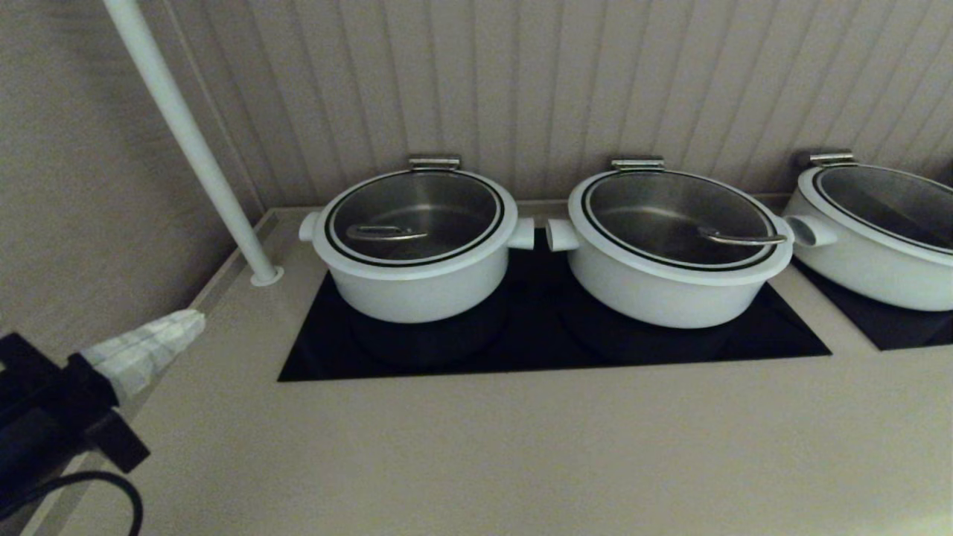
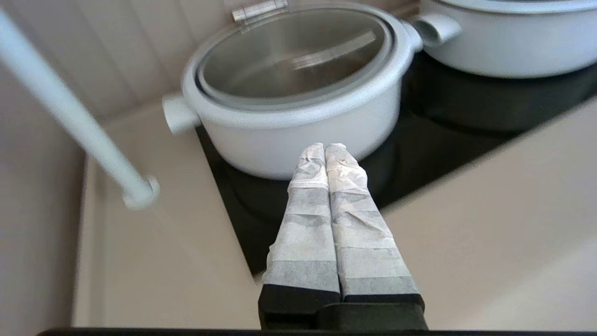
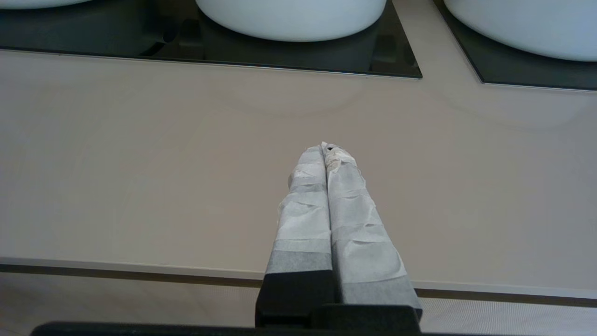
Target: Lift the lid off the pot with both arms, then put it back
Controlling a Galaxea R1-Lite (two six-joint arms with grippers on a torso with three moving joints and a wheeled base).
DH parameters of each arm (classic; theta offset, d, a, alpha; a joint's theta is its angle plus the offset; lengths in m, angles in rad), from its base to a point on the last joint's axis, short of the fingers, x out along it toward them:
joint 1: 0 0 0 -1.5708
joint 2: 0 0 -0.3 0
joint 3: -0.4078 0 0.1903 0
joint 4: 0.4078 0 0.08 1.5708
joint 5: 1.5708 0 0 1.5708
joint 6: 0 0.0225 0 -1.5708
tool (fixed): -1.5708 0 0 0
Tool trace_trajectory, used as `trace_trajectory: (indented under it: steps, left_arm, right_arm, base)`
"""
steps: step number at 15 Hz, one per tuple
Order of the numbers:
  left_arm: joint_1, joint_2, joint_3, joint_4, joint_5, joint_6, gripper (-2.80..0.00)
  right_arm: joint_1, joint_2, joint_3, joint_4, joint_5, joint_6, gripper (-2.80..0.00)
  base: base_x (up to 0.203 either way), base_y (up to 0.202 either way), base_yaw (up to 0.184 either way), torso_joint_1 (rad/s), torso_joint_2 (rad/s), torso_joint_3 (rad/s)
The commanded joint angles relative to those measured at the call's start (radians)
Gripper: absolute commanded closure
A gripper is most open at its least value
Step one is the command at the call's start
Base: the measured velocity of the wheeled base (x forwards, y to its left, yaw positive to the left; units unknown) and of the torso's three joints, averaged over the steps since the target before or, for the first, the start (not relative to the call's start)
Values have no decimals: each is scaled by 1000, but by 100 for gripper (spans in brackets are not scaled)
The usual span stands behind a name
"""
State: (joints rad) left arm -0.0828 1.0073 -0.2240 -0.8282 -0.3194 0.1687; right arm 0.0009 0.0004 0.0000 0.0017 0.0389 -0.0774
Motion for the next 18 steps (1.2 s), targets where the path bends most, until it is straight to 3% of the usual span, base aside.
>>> trace_trajectory:
  steps: [1,7,14,18]
  left_arm:
    - [1,-155,46,59,-1,-22,0]
    - [34,-468,208,258,27,-63,0]
    - [48,-777,224,617,139,-63,0]
    - [73,-879,221,704,146,-61,0]
  right_arm:
    - [1,0,0,0,1,-1,0]
    - [1,0,0,0,1,-1,0]
    - [1,0,0,0,1,-1,0]
    - [1,1,0,0,1,-1,0]
  base:
    - [0,0,0,0,0,0]
    - [0,0,0,0,0,0]
    - [0,0,0,0,0,0]
    - [0,0,0,0,0,0]
